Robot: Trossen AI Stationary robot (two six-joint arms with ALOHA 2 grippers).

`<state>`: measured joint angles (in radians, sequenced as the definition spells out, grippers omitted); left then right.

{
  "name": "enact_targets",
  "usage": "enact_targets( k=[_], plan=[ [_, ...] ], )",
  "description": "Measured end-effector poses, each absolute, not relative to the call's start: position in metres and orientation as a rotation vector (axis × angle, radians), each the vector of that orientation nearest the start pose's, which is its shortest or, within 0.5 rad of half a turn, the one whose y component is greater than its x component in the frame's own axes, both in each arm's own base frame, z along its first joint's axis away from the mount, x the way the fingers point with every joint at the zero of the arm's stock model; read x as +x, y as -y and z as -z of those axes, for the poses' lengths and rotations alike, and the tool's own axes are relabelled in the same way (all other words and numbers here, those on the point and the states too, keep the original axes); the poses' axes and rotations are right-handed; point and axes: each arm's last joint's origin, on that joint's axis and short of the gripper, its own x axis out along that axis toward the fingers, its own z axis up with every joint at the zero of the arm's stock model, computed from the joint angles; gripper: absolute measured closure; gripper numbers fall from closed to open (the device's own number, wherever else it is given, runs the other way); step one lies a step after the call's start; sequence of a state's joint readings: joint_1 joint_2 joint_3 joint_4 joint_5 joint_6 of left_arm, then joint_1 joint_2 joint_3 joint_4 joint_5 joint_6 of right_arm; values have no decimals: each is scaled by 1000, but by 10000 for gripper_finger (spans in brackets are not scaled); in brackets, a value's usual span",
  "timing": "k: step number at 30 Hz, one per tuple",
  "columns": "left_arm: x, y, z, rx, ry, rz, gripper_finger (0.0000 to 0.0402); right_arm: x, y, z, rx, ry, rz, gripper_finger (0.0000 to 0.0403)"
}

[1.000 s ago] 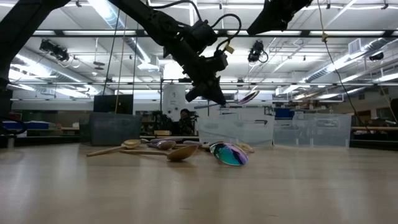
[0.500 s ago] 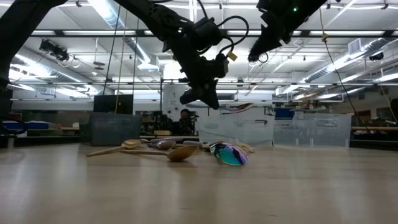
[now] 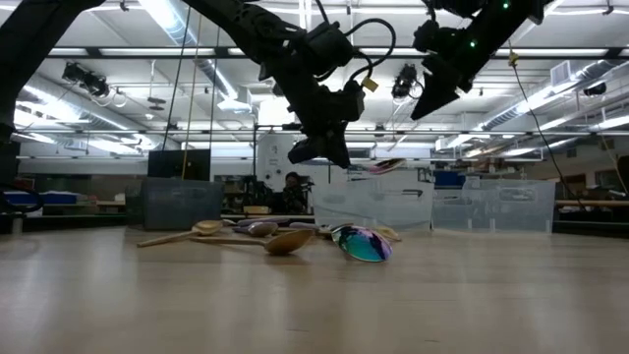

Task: Sort silverware by color (type)
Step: Put the blue spoon into the left transparent bin

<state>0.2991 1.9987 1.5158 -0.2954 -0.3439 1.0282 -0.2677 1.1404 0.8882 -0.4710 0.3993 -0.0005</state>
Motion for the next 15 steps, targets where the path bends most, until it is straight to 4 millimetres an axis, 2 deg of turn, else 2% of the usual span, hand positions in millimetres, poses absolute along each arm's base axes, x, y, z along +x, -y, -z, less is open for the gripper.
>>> enact_targets(
  k=[4,12,15],
  plan=[
    [420,-140,-217,982,-1028,-132,380,217,78,-270,-20,-772,618,316],
    [418,-146,-216,927,-989,-96,383,208,84,-249,86,-860,542,317],
    [417,-152,-217,916,-975,-97,383,207,85,-248,90,-859,524,317]
  ],
)
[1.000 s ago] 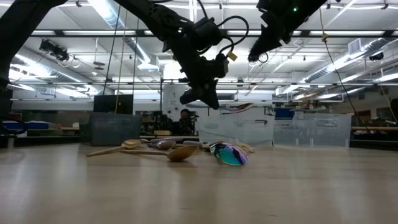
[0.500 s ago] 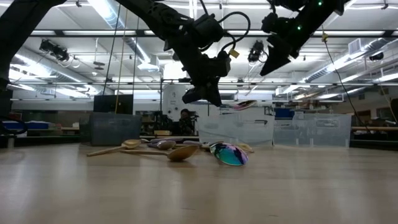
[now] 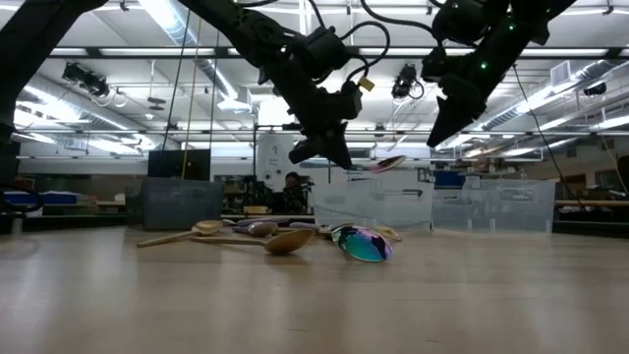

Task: Sort silverware by color (type)
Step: Put the blue spoon into the left transparent bin

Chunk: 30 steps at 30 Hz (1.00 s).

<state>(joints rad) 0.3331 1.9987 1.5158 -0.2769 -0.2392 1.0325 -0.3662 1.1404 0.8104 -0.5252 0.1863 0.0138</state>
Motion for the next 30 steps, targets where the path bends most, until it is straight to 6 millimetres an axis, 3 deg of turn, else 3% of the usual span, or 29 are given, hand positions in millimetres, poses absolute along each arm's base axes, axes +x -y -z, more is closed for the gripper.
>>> enact_targets(
  k=[13,30],
  plan=[
    [424,-150,-235,921,-944,-148,380,223,94,-268,85,-577,555,314],
    [429,-135,-237,1016,-975,-187,380,218,114,-240,187,-533,548,259]
  ],
)
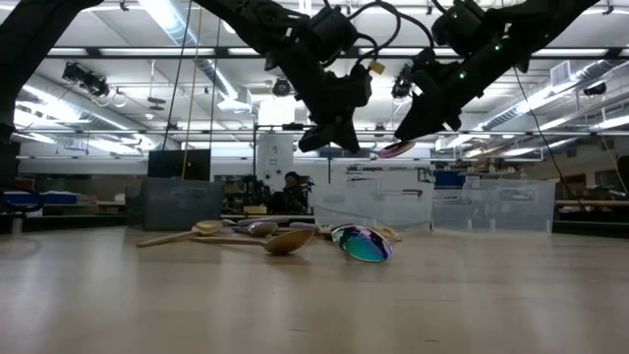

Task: Sort silverware by color (type)
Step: Put the blue spoon into the left transparent bin

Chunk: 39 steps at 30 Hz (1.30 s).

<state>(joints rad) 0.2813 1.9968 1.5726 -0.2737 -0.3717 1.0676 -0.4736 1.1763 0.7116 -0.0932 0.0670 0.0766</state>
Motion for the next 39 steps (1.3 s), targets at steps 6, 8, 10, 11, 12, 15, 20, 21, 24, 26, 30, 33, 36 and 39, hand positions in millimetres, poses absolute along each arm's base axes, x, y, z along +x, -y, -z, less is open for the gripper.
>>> enact_targets(
  k=[6,8,10,11,12,15,20,21,24,26,30,33,36,39],
  plan=[
    [431,-137,-240,1027,-957,-237,380,211,126,-230,253,-447,528,261],
    [431,-137,-241,1027,-949,-244,379,208,131,-228,292,-401,505,261],
    [432,-137,-242,1025,-936,-253,379,205,135,-225,332,-350,485,262],
    [433,-137,-242,1022,-927,-261,379,203,137,-224,350,-331,475,264],
    [433,-137,-243,1020,-916,-269,379,201,138,-223,362,-315,469,267],
    [435,-138,-246,1021,-893,-290,379,196,143,-221,380,-271,483,282],
    [435,-138,-247,1021,-885,-320,379,193,146,-218,385,-244,480,326],
    [435,-138,-247,1015,-883,-324,379,193,145,-219,385,-236,474,337],
    [435,-139,-248,1002,-875,-341,379,193,146,-219,393,-223,483,372],
    [436,-139,-248,1002,-874,-341,379,193,147,-218,392,-226,496,389],
    [436,-139,-248,1002,-872,-341,375,193,147,-218,388,-226,507,388],
    [436,-138,-248,1001,-867,-333,358,193,147,-218,395,-224,507,387],
    [438,-134,-248,983,-836,-308,322,194,145,-221,400,-205,472,389],
    [439,-131,-248,964,-823,-310,281,194,145,-220,416,-211,460,389]
  ],
)
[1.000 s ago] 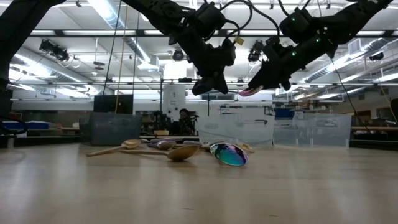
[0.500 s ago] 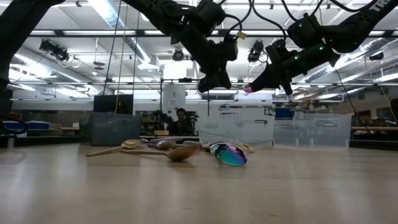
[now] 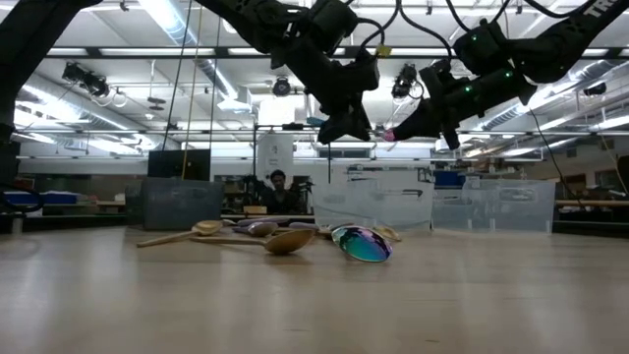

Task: Sort silverware by color (type)
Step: Put the blue spoon into the left transparent bin

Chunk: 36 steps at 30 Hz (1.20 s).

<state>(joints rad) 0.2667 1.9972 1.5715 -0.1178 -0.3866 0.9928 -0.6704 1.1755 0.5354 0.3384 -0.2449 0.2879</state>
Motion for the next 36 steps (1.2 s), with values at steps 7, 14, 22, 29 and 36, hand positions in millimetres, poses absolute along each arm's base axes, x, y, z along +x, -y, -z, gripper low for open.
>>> enact_targets(
  k=[7,14,22,29,36],
  plan=[
    [439,-122,-249,913,-829,-324,228,193,145,-218,453,-231,476,389],
    [434,-110,-263,847,-774,-367,234,192,143,-213,473,-277,486,389],
    [412,-98,-252,777,-698,-372,252,192,141,-208,468,-324,577,387],
    [381,-88,-234,747,-633,-396,257,197,135,-208,474,-322,586,386],
    [353,-97,-221,674,-620,-412,258,200,131,-209,491,-311,592,385]
  ],
)
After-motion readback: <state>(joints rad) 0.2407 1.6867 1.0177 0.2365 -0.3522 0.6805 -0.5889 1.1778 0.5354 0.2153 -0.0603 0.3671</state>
